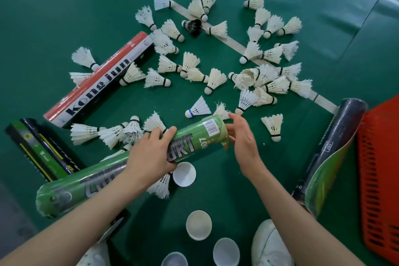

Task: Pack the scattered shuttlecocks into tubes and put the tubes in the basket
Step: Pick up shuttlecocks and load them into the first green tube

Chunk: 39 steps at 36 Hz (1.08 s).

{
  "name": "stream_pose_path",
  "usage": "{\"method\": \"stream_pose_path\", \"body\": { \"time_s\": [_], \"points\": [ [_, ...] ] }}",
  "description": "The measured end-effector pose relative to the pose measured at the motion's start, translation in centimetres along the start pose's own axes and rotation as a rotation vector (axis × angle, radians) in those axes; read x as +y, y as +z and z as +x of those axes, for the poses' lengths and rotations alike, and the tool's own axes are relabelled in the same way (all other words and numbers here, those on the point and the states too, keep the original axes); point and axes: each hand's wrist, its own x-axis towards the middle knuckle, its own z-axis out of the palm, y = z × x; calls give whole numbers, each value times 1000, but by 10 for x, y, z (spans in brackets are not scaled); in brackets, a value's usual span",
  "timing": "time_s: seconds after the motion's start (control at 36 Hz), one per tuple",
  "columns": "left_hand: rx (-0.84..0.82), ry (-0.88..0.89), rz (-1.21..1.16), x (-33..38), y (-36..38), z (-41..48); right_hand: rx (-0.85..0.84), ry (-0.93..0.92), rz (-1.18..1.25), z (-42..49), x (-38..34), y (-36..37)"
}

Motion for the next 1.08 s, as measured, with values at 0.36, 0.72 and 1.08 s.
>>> {"method": "stream_pose_path", "body": {
  "time_s": [0.36,0.72,1.08],
  "points": [
    [-96,56,48,35,23,21,287,-19,-1130,63,23,-83],
    [-104,30,41,23,26,13,249,-41,-977,53,34,-87],
    [-28,-111,-61,-24,0,-6,138,-9,-275,27,-11,-23]
  ]
}}
